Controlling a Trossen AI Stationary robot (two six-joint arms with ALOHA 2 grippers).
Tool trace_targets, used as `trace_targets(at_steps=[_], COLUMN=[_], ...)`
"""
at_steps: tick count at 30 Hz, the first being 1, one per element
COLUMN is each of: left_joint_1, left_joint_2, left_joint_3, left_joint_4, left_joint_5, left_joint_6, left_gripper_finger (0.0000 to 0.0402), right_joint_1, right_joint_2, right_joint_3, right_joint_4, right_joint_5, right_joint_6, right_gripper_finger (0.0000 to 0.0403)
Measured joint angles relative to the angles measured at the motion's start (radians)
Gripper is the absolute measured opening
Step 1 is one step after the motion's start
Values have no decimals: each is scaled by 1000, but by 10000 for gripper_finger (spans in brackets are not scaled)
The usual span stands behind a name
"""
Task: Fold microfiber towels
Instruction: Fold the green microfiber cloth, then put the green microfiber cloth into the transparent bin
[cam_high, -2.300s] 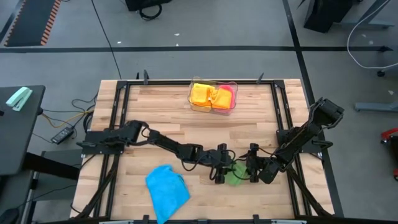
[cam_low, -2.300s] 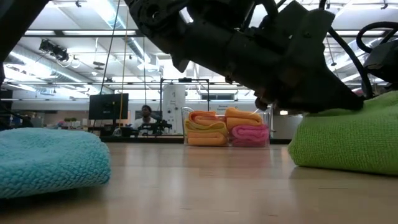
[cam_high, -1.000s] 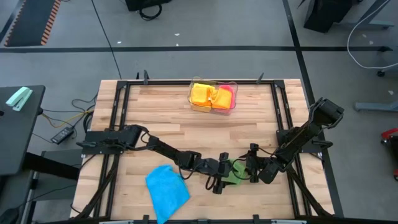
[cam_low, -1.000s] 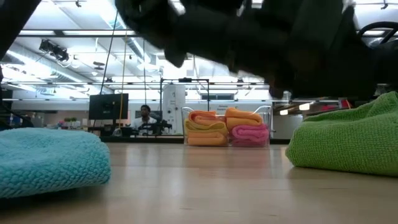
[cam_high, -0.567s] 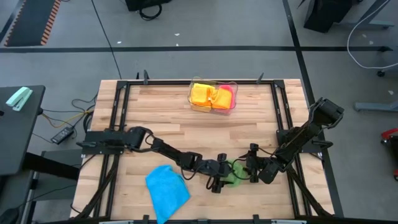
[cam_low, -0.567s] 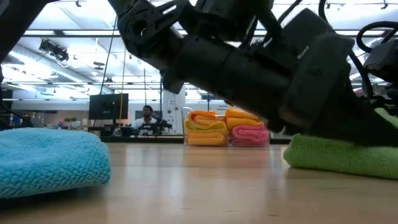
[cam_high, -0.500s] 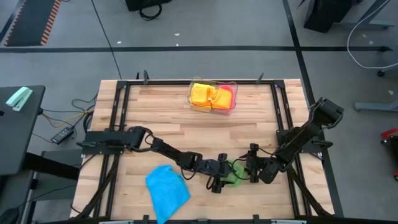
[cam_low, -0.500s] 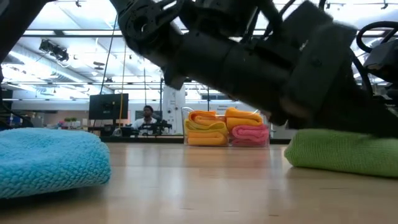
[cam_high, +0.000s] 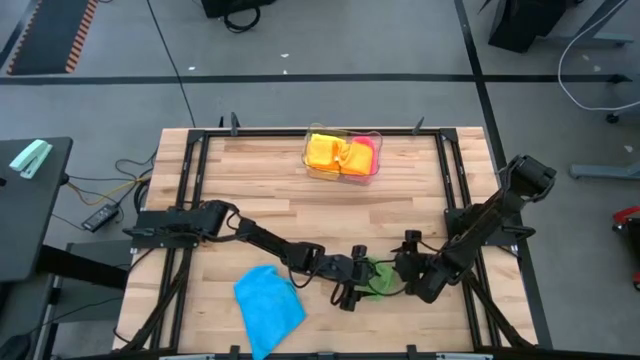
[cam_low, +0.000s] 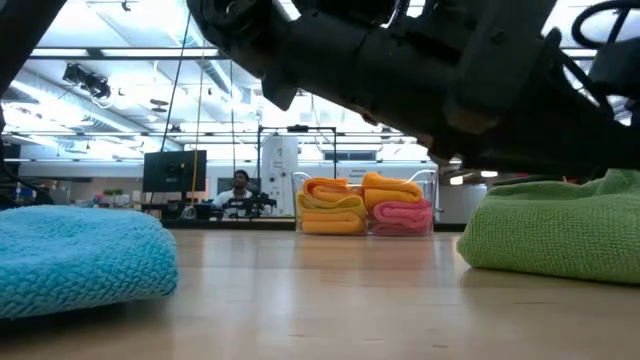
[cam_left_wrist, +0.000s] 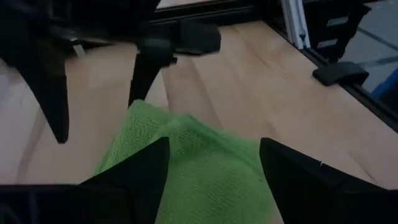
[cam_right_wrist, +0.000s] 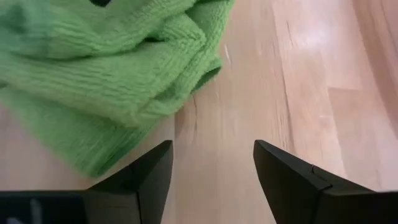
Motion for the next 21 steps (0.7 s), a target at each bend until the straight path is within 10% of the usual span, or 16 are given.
trace_targets(at_steps=[21], left_joint_1=[68], left_joint_2=[-40], left_joint_3=[-1], left_joint_4=[-185], left_joint_5=[-13], left_joint_6=[-61], left_gripper_finger=[235], right_joint_1=[223], right_joint_2=[200], right_joint_3=[237], right_joint_4=[64], right_joint_5=[125], right_joint_6=[-376], right_gripper_finger=[261])
